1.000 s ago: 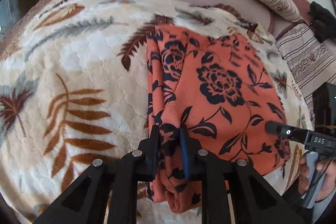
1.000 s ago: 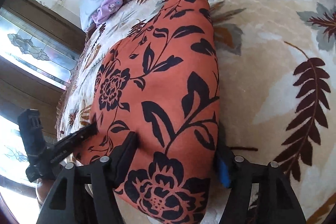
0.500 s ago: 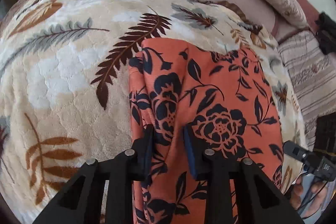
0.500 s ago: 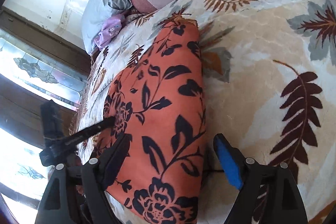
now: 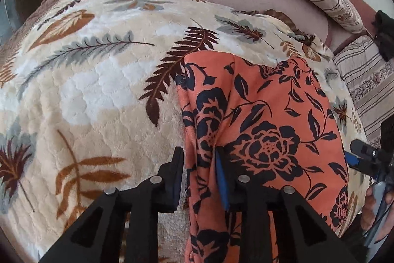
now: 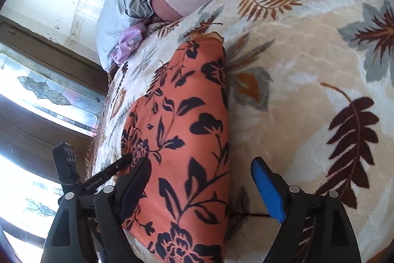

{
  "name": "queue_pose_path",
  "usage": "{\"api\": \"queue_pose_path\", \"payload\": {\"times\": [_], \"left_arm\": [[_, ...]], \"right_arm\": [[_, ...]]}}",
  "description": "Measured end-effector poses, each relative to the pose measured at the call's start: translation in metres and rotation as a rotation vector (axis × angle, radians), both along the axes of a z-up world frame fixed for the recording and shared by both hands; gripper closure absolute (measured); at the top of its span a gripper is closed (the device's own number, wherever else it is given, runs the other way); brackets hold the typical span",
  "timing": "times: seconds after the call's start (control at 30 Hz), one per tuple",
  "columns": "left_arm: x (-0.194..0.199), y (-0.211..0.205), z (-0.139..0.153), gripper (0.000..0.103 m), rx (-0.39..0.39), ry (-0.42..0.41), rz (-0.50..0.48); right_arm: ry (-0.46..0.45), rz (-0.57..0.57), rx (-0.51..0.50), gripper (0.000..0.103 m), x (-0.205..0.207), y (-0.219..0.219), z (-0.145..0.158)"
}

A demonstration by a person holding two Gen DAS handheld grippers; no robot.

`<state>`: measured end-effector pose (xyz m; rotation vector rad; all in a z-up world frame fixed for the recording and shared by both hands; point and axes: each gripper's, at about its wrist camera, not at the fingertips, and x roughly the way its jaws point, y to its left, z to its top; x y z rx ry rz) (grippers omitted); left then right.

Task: Fold small clothes

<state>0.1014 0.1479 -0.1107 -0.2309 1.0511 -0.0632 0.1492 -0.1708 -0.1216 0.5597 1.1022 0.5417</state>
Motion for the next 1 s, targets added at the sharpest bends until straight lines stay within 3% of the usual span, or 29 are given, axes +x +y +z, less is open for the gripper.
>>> {"api": "queue_pose_path", "payload": {"times": [0.1, 0.23, 0.37, 0.57, 0.73, 0.77, 0.8, 0.83, 0.87, 0.9, 0.97, 1.0], "left_arm": [[-0.01, -0.005, 0.007, 0.061, 0.063, -0.027, -0.002], [-0.019, -0.007, 0.017, 0.058, 0.086, -0.045, -0.003], [-0.015, -0.01, 0.029, 0.046, 0.101, -0.085, -0.005], [0.008, -0.015, 0.034, 0.046, 0.109, -0.104, -0.011], [0.023, -0.013, 0.024, 0.046, 0.067, -0.086, -0.002], [0.027, -0.011, 0.016, 0.047, 0.052, -0.068, 0.005], [0.033, -0.006, 0.006, 0.067, 0.048, -0.034, 0.018], [0.036, 0.0, -0.004, 0.073, -0.001, -0.004, 0.026], [0.036, 0.011, -0.011, 0.074, -0.086, 0.009, 0.057], [0.034, 0.018, -0.012, 0.075, -0.121, 0.007, 0.081], [0.03, 0.016, -0.009, 0.076, -0.087, -0.01, 0.073], [0.03, 0.012, -0.009, 0.076, -0.066, -0.013, 0.065]], "right_arm": [[0.001, -0.008, -0.016, 0.017, 0.007, 0.005, 0.002], [0.016, -0.012, -0.038, 0.017, 0.019, 0.012, -0.002], [0.027, -0.012, -0.02, 0.017, 0.022, 0.015, -0.005], [0.015, -0.01, -0.017, 0.017, 0.023, 0.014, -0.003], [0.021, 0.001, -0.012, 0.017, 0.035, 0.017, -0.007], [0.034, 0.005, -0.009, 0.017, 0.038, 0.019, -0.011], [0.054, 0.017, 0.0, 0.017, 0.041, 0.022, -0.016], [0.08, 0.056, 0.004, 0.022, 0.043, 0.03, -0.022], [0.079, 0.091, -0.016, 0.036, 0.044, 0.037, -0.023], [0.04, 0.128, -0.103, 0.048, 0.041, 0.05, -0.016], [-0.035, 0.157, -0.21, 0.049, 0.033, 0.065, -0.003], [-0.032, 0.153, -0.218, 0.049, 0.034, 0.065, -0.003]]}}
